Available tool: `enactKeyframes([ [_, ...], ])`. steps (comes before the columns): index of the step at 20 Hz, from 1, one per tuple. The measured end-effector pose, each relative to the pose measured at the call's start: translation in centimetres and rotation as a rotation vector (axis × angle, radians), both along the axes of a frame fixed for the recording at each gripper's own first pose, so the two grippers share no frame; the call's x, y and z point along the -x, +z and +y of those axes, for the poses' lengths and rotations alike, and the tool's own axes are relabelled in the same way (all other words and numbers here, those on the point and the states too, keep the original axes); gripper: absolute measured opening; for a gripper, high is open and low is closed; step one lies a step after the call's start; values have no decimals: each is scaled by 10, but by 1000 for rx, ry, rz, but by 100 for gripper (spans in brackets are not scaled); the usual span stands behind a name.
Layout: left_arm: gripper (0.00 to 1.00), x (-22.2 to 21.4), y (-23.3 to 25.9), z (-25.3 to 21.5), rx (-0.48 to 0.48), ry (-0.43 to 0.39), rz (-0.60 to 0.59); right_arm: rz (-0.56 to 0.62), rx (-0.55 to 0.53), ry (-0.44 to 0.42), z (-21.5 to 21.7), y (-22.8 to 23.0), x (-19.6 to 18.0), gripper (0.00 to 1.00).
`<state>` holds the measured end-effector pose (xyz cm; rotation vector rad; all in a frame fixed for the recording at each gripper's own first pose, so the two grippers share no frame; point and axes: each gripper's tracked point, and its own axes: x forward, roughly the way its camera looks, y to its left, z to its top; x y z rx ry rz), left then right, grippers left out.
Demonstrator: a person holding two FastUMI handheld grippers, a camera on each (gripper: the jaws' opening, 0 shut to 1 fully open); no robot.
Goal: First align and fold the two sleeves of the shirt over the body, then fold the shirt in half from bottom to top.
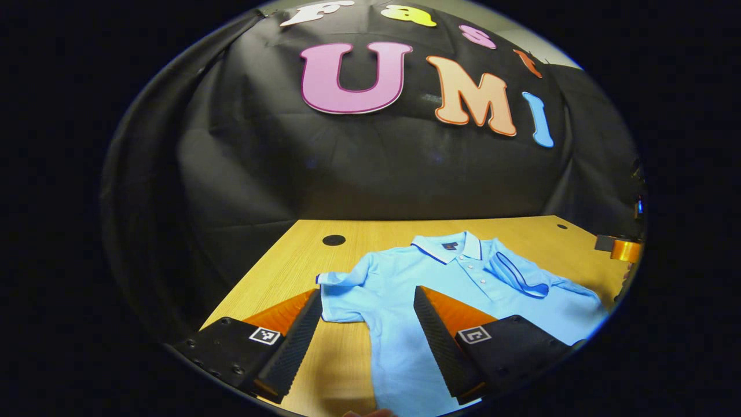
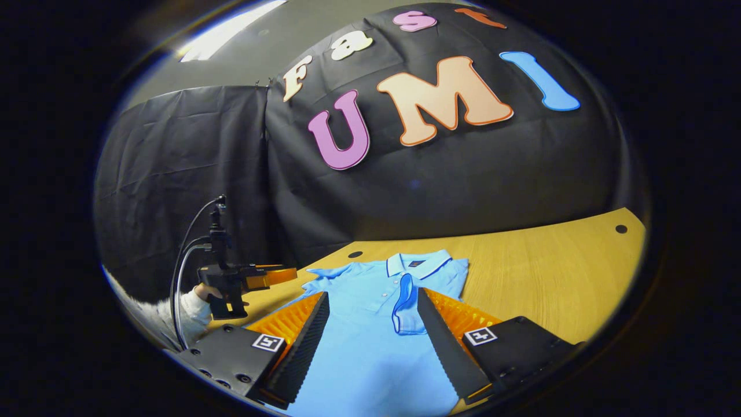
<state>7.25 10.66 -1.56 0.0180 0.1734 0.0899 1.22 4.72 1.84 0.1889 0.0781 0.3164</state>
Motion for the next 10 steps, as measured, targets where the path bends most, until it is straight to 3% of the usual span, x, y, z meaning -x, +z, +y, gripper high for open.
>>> enactKeyframes([
  [6,95,-32,-39,31,7,47,177,1,-31,-12,-8,0,6,97],
  [10,95,-46,-52,41,55,62,228,-9,-17,-19,-10,1,8,97],
])
